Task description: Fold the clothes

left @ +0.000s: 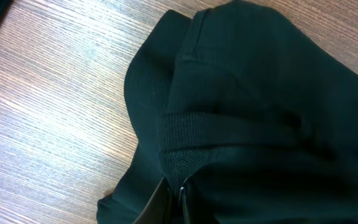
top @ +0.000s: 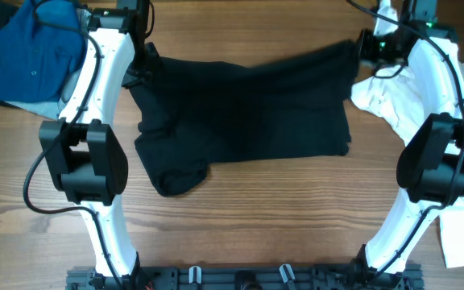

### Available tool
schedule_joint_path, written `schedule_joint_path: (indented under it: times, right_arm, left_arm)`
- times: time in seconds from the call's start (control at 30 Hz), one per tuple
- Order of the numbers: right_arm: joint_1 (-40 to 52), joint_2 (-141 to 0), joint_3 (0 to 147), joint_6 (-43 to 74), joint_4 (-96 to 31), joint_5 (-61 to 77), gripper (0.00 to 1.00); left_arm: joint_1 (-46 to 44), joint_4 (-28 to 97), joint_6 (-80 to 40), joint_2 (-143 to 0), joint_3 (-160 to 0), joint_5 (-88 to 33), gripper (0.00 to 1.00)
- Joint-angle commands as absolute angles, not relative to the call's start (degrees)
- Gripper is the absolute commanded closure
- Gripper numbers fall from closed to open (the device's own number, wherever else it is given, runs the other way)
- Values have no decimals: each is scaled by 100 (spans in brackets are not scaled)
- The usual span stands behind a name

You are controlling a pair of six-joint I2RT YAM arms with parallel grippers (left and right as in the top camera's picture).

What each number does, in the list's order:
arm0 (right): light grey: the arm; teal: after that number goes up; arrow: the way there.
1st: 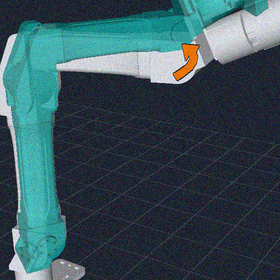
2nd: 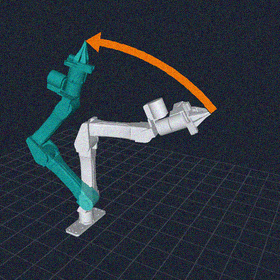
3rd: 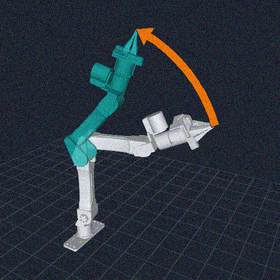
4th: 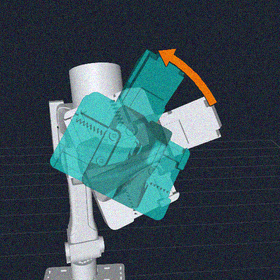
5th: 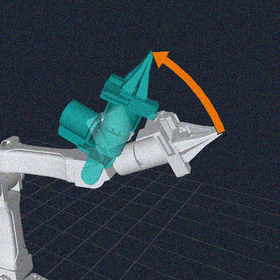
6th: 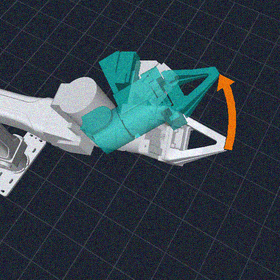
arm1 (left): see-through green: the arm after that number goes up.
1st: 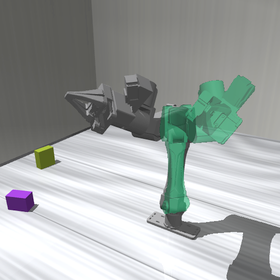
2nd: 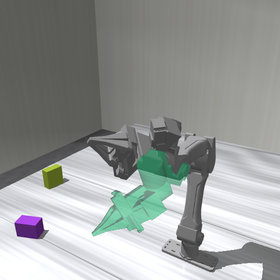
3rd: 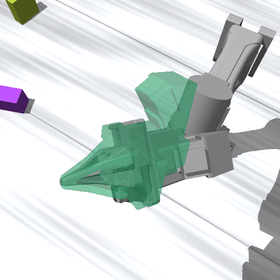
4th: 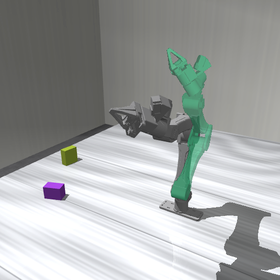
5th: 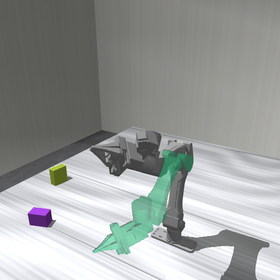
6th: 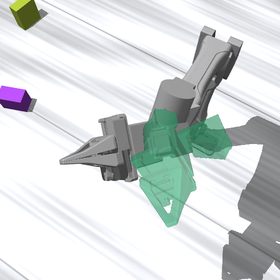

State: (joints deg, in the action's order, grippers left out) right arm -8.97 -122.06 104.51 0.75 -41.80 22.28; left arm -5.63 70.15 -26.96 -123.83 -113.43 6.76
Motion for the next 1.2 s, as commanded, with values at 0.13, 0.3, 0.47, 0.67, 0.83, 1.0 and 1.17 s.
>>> schedule_joint_path:
  times: [0.13,0.3,0.47,0.67,0.83,1.0,1.17]
  right_arm:
    - [-607,-12298,10527,-753,-3052,1664,96]
    - [-301,-12429,10527,-1205,-2554,1514,96]
    - [-75,-12685,10527,-1188,-2016,1236,96]
    - [-123,-12862,10525,-1031,-1925,1004,96]
    - [-318,-12892,10525,-1017,-2082,849,96]
    - [-585,-12884,10527,-1013,-2202,829,96]
    - [-707,-12866,10532,-1011,-2233,744,96]
  left_arm:
    - [-578,6949,-2794,-12164,-11271,646,96]
    - [-578,6884,-2794,-12164,-11271,646,96]
    - [-578,6628,-2792,-12164,-11271,650,96]
    - [-578,6012,-2790,-12164,-11271,733,96]
    - [-578,5894,-2794,-12167,-11271,893,96]
    - [-578,5857,-2792,-12167,-11271,1367,96]
    - [-578,5758,-2770,-12167,-11271,1463,96]
